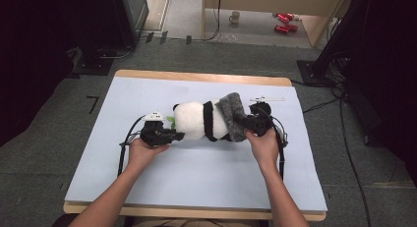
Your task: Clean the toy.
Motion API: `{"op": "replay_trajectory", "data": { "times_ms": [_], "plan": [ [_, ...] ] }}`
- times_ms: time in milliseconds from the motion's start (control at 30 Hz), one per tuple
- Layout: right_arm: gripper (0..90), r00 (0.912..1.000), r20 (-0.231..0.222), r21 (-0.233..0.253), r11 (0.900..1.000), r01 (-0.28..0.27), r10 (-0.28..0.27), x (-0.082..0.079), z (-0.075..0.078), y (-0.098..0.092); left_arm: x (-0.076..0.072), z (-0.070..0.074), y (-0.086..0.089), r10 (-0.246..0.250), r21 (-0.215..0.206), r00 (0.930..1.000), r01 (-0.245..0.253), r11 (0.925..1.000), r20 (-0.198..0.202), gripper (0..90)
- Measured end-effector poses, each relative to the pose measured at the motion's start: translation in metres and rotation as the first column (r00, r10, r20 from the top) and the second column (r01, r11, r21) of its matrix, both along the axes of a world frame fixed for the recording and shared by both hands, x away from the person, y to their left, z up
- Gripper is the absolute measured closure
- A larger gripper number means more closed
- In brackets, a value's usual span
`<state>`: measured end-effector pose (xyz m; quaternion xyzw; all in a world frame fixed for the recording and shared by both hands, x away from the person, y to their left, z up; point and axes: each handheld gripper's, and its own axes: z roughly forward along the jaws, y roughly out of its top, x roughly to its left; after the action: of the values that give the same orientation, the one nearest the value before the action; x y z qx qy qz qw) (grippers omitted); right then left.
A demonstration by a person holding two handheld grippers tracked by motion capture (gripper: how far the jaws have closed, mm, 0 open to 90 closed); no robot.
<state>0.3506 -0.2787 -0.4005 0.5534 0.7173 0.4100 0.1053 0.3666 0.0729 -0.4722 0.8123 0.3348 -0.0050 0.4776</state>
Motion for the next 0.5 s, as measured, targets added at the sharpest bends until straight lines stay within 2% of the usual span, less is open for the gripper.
{"op": "replay_trajectory", "data": {
  "times_ms": [100,133,200,267,367,500],
  "plan": [
    [79.4,0.9989,0.002,-0.056,0.997,0.046,-0.046,0.000,-0.003,-0.008,0.002,-0.001,0.002,0.006,-0.009,0.9998,-0.006,0.9999,-0.017,74.1],
    [79.4,0.9981,-0.010,-0.058,0.996,0.060,-0.061,0.000,-0.006,-0.012,0.003,-0.001,0.002,0.007,-0.014,0.9997,-0.008,0.9999,-0.025,74.1],
    [79.4,0.9964,-0.042,-0.017,0.997,0.073,-0.073,0.001,-0.011,-0.020,0.004,-0.001,0.002,0.006,-0.018,0.9996,-0.006,0.9998,-0.028,74.0],
    [79.4,0.9963,-0.045,0.020,0.997,0.073,-0.072,0.001,-0.008,-0.025,0.003,-0.002,0.001,0.007,-0.016,0.9995,-0.008,0.9998,-0.030,74.0],
    [79.4,0.9981,-0.012,0.031,0.998,0.061,-0.060,-0.002,0.004,-0.022,0.003,-0.002,0.001,0.008,-0.013,0.9995,-0.009,0.9999,-0.030,73.9],
    [79.3,0.9991,0.039,0.047,0.999,0.013,-0.015,-0.007,0.023,-0.007,0.002,-0.001,0.000,0.017,-0.020,0.9994,-0.018,0.9996,-0.029,73.6]
  ]
}}
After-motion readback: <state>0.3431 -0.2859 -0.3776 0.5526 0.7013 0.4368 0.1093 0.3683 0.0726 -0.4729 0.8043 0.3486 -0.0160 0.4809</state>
